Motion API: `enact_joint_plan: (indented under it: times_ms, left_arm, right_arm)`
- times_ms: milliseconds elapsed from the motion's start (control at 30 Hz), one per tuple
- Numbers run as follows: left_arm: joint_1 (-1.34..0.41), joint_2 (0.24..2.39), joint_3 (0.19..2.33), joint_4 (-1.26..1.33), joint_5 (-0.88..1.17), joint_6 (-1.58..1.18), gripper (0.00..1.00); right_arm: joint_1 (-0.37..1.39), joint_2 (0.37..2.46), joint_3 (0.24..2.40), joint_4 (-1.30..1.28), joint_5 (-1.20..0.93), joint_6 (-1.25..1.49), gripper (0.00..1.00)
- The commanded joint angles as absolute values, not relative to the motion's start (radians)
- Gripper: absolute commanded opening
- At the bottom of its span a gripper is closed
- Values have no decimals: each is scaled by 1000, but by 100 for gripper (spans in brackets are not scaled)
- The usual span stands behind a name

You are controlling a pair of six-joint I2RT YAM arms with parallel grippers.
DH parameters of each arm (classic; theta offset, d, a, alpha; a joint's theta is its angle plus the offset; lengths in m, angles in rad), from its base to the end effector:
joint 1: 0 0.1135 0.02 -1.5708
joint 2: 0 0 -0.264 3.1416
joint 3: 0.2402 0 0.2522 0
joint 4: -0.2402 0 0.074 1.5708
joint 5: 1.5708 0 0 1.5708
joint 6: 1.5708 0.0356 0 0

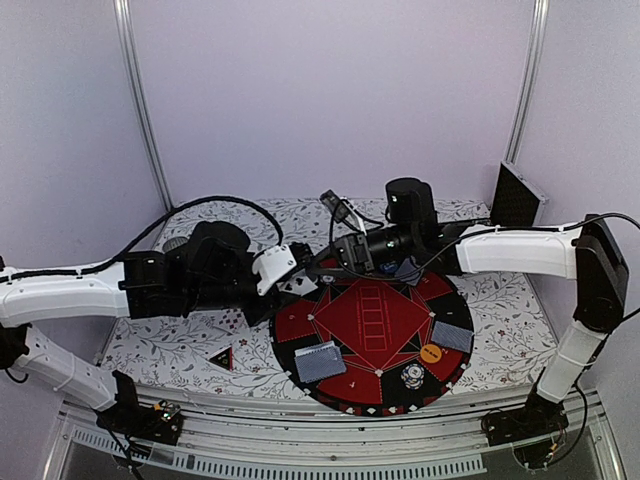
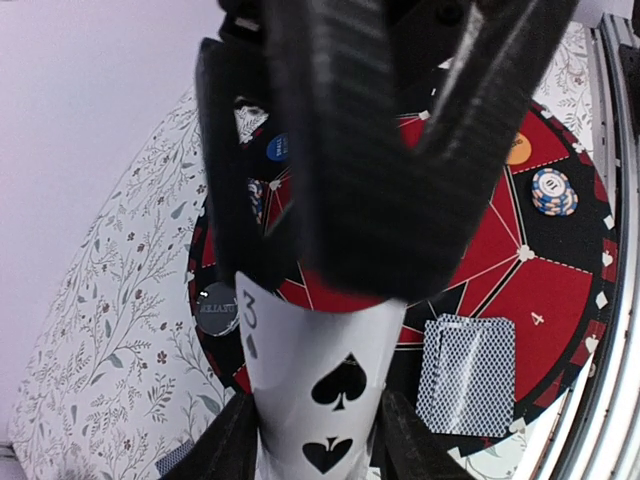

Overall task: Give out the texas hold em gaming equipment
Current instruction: Pass from the left arm to the right

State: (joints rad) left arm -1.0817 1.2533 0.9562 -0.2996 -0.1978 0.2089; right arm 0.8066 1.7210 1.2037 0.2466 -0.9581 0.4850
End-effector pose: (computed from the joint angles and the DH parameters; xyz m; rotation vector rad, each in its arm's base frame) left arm 0.1375 -0.2434 0.2888 1.2116 1.7986 -0.2900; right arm 0.2510 0.3040 0.2803 -1.0812 1.8165 1.7153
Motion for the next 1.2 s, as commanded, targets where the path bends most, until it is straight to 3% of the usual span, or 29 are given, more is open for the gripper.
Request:
enact_joint_plan:
  times_ms: [0, 267, 600, 933, 1000, 1133, 1167]
  left_arm:
    - [-1110, 1290, 980, -276, -269, 252, 43]
    - [-1114, 1306, 985, -280, -284, 243, 43]
    - [-1115, 1291, 967, -278, -336, 244, 42]
    - [-1115, 1310, 968, -277, -348, 245, 41]
    - [-1114, 1310, 968, -274, -345, 245, 40]
    - [-1115, 1309, 972, -273, -341, 241, 40]
    - [-1115, 1306, 974, -274, -338, 241, 40]
  right_arm:
    - [818, 1798, 1268, 293, -1034, 509, 55]
    - [841, 1837, 1291, 255, -1002, 520, 47]
    - [846, 1798, 1316, 22, -807, 415, 50]
    - [875, 1800, 1323, 69, -891, 442, 61]
    - [875, 1807, 1317, 91, -891, 461, 51]
    - [875, 1833, 1327, 83, -879, 463, 7]
    - [874, 1833, 1326, 80, -878, 462, 3]
